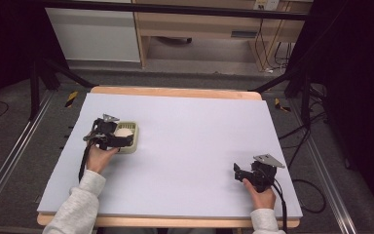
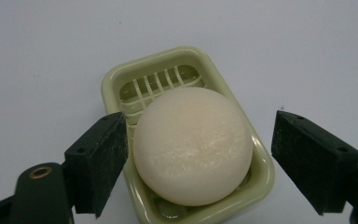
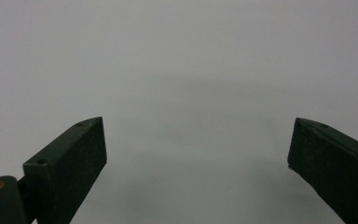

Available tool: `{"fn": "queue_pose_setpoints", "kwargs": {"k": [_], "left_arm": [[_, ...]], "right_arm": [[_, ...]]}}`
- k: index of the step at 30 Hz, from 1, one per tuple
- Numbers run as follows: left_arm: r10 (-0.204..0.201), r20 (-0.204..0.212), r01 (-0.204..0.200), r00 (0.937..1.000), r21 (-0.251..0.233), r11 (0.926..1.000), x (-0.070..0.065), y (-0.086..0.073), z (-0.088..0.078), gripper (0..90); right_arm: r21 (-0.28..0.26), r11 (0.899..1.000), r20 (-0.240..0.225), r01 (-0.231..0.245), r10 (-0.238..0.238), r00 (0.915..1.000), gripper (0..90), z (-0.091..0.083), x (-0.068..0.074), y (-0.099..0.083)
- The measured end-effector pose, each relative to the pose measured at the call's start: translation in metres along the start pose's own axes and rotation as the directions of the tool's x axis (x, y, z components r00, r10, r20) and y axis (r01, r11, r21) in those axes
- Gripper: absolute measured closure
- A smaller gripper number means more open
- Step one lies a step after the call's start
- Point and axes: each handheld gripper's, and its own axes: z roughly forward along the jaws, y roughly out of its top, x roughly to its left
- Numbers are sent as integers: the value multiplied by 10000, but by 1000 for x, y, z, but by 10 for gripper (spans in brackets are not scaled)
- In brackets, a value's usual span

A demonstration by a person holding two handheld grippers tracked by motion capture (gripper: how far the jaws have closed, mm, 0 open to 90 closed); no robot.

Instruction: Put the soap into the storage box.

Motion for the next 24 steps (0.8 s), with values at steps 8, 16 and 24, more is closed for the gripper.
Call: {"fn": "queue_pose_setpoints", "kwargs": {"k": [8, 16, 24], "left_arm": [[88, 148, -85, 9999, -262, 9996, -2, -10, -15, 154], [233, 324, -210, 9992, -672, 9975, -8, -24, -30, 154], [211, 152, -189, 9997, -1330, 9909, -8, -42, -44, 168]], "right_arm": [[13, 10000, -2, -36, 36, 10000, 48, 0, 0, 0], [-12, 10000, 39, 14, -14, 10000, 48, 0, 1, 0], [-72, 10000, 81, 64, -64, 9999, 48, -1, 1, 0]]}}
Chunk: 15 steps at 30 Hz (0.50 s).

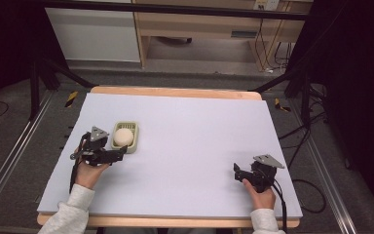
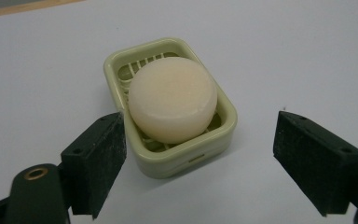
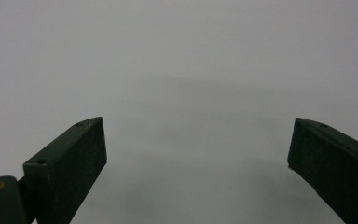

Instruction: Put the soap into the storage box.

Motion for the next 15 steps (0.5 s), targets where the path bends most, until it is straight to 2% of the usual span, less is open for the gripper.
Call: {"fn": "queue_pose_setpoints", "kwargs": {"k": [6, 7, 11, 15], "left_arm": [[-56, -193, 53, 9998, -131, 9999, 4, -14, -9, 159], [-108, -169, 108, 9998, -22, 9999, 7, -21, -11, 159], [-95, -206, 97, 9997, 84, 9999, 8, -29, -13, 156], [125, -251, -118, 9996, 286, 9995, 9, -41, -17, 152]], "right_arm": [[-1, 10000, -25, 2, -2, 10000, 48, 0, 0, 0], [1, 10000, -26, -3, 3, 10000, 48, 0, 0, 0], [5, 10000, -13, 2, -2, 10000, 48, 0, 0, 0], [1, 10000, -14, 13, -13, 10000, 48, 0, 0, 0]]}}
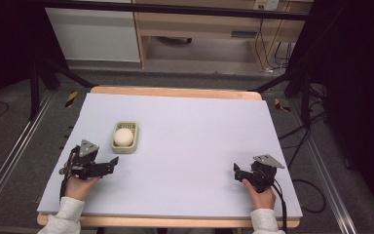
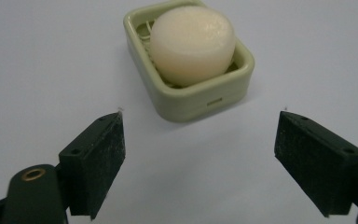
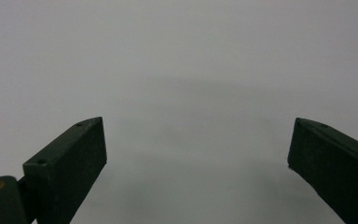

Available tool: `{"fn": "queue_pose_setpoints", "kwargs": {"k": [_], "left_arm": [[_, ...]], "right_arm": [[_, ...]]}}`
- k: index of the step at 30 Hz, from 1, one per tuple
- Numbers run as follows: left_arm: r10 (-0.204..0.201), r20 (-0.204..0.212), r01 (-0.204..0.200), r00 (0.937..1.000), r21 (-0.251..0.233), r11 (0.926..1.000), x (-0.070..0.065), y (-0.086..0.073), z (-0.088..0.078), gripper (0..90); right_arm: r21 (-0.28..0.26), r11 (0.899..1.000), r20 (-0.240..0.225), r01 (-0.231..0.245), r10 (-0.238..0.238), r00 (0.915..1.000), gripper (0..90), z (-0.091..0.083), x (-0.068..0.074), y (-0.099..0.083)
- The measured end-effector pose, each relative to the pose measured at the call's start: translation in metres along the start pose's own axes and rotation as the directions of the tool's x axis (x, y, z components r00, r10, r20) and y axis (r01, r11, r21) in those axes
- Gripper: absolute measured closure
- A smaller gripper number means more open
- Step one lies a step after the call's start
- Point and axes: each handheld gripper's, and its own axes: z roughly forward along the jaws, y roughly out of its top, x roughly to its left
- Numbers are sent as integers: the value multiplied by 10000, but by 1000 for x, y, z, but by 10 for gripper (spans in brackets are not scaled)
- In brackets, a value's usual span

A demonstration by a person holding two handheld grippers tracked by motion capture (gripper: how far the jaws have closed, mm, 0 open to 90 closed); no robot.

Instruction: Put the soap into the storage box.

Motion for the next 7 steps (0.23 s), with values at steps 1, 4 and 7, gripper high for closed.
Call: {"fn": "queue_pose_setpoints", "kwargs": {"k": [1, 4, 7], "left_arm": [[-14, 0, 14, 10000, 23, 10000, 0, -3, -1, 150], [95, -153, -93, 9998, 138, 9999, 1, -9, -2, 144], [28, -243, -23, 9997, 217, 9998, 4, -13, -3, 143]], "right_arm": [[6, 10000, -2, -6, 6, 10000, 48, 0, 0, 0], [-9, 10000, 4, 11, -11, 10000, 48, 0, 0, 0], [8, 10000, 8, -19, 19, 10000, 47, 0, 0, 0]]}}
